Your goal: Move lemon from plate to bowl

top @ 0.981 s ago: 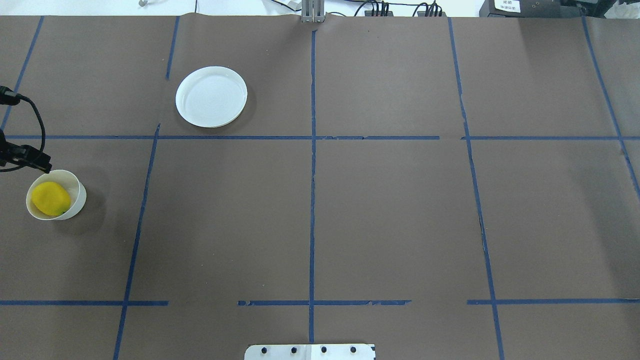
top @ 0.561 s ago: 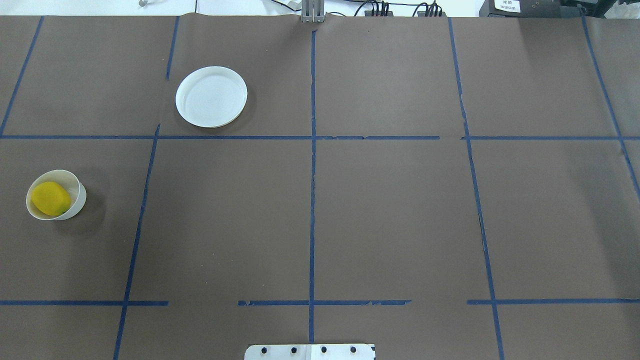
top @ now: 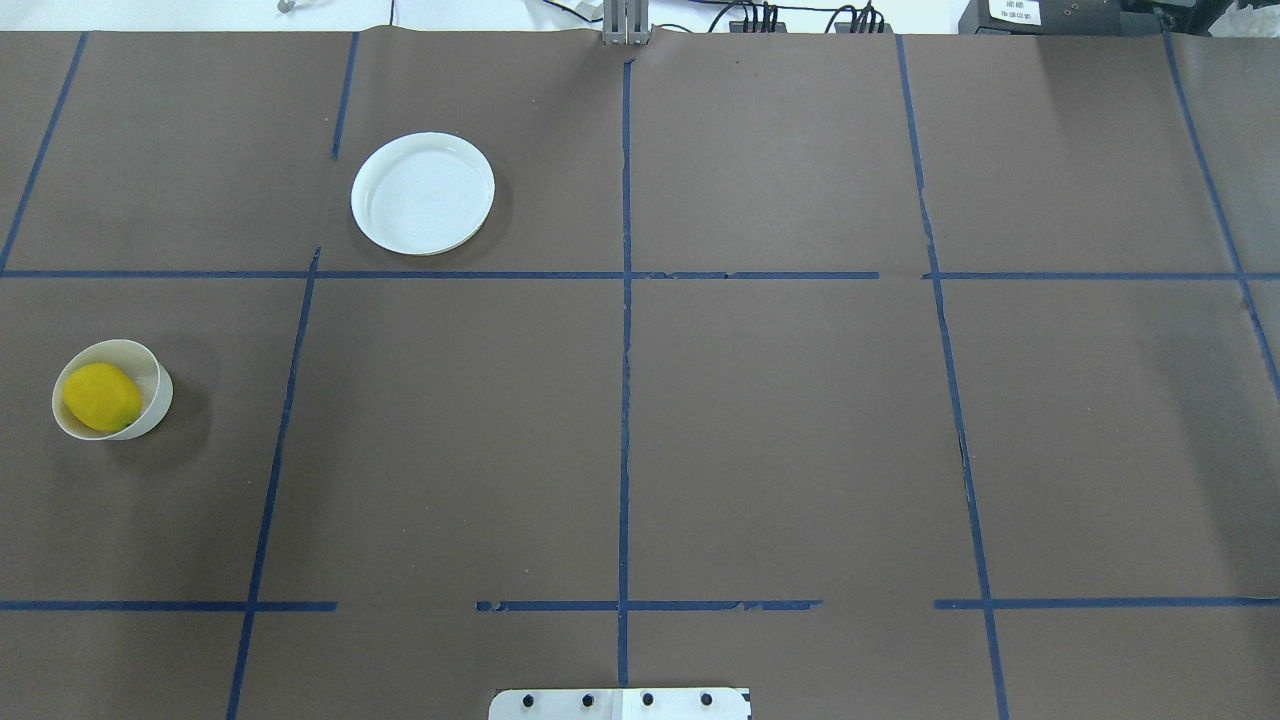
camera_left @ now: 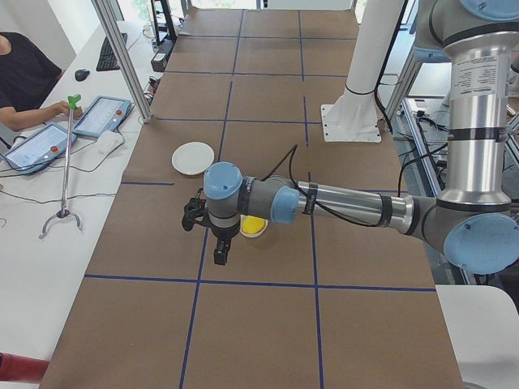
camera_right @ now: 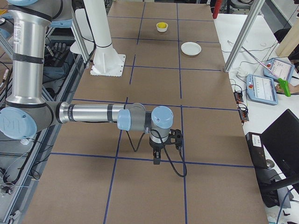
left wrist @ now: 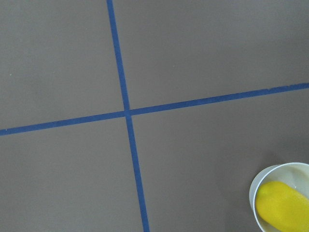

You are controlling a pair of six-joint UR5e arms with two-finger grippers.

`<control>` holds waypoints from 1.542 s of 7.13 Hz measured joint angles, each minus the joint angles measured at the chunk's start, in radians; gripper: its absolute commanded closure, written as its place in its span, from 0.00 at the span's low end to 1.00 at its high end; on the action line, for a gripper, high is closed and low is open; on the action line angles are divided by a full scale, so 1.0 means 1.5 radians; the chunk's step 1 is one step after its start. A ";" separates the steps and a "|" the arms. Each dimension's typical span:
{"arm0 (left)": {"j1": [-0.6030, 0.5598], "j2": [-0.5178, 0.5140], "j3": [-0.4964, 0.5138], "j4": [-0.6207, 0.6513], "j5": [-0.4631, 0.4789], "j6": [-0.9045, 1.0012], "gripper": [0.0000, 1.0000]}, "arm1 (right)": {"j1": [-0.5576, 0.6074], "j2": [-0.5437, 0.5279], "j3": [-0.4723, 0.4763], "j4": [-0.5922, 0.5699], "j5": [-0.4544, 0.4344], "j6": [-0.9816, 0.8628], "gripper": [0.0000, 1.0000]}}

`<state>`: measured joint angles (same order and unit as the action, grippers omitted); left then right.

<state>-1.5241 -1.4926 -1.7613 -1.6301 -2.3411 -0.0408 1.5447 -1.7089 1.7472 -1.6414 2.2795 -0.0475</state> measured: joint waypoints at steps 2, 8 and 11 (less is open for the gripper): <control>-0.012 0.008 0.008 0.000 0.002 0.007 0.00 | 0.000 0.000 0.000 0.000 0.000 0.000 0.00; -0.020 0.015 0.038 0.048 0.004 0.043 0.00 | 0.000 0.000 0.000 0.000 0.000 0.000 0.00; -0.038 0.004 0.036 0.110 0.002 0.108 0.00 | 0.000 0.000 0.000 0.000 0.000 0.000 0.00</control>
<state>-1.5819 -1.4867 -1.7073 -1.4657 -2.3380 0.1205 1.5447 -1.7088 1.7472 -1.6414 2.2795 -0.0475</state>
